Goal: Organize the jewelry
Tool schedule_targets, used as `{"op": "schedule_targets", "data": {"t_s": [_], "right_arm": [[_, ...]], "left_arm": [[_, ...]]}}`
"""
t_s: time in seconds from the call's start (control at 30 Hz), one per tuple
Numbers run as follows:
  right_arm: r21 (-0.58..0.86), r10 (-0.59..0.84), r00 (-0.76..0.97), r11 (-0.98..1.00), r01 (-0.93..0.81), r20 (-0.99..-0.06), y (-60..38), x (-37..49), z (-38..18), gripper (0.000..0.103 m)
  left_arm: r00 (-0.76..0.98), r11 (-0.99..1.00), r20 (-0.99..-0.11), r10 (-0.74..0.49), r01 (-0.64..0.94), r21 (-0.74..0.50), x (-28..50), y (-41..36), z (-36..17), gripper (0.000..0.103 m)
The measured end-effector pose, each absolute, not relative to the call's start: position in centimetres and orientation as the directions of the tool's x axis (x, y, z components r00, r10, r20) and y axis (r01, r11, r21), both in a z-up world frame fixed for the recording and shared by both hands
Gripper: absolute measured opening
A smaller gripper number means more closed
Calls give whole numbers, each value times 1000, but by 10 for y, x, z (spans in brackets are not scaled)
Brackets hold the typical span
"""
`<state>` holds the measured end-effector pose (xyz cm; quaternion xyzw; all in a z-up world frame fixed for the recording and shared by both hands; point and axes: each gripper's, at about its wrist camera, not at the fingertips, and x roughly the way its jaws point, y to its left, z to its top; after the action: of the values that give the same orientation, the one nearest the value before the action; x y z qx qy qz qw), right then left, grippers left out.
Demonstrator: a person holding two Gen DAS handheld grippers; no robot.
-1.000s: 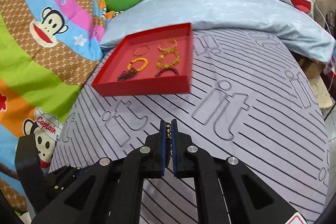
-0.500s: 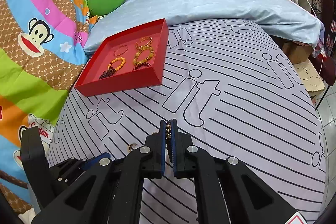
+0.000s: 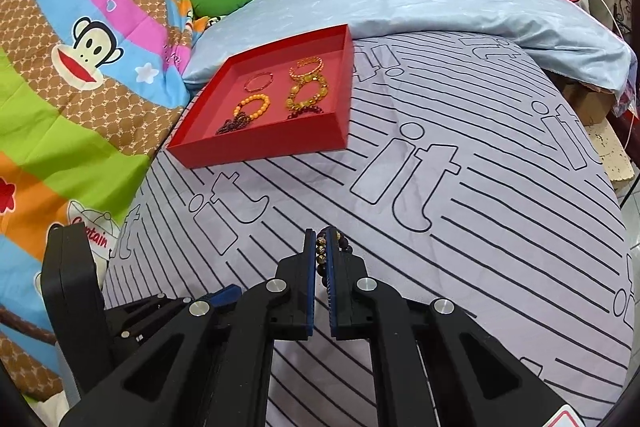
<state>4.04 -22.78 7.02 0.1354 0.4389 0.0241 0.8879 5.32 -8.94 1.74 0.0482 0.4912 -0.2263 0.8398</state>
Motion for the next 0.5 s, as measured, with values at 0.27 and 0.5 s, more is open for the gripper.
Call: {"op": "schedule_targets", "data": {"t_s": [0.27, 0.5], "right_arm": [[261, 194, 602, 965, 26, -775, -207, 45, 70, 5], [255, 202, 593, 967, 6, -780, -200, 51, 66, 5]], "left_arm": [[429, 921, -849, -310, 359, -155, 71, -70, 29, 4], [446, 931, -845, -296, 332, -151, 79, -61, 31, 4]]}}
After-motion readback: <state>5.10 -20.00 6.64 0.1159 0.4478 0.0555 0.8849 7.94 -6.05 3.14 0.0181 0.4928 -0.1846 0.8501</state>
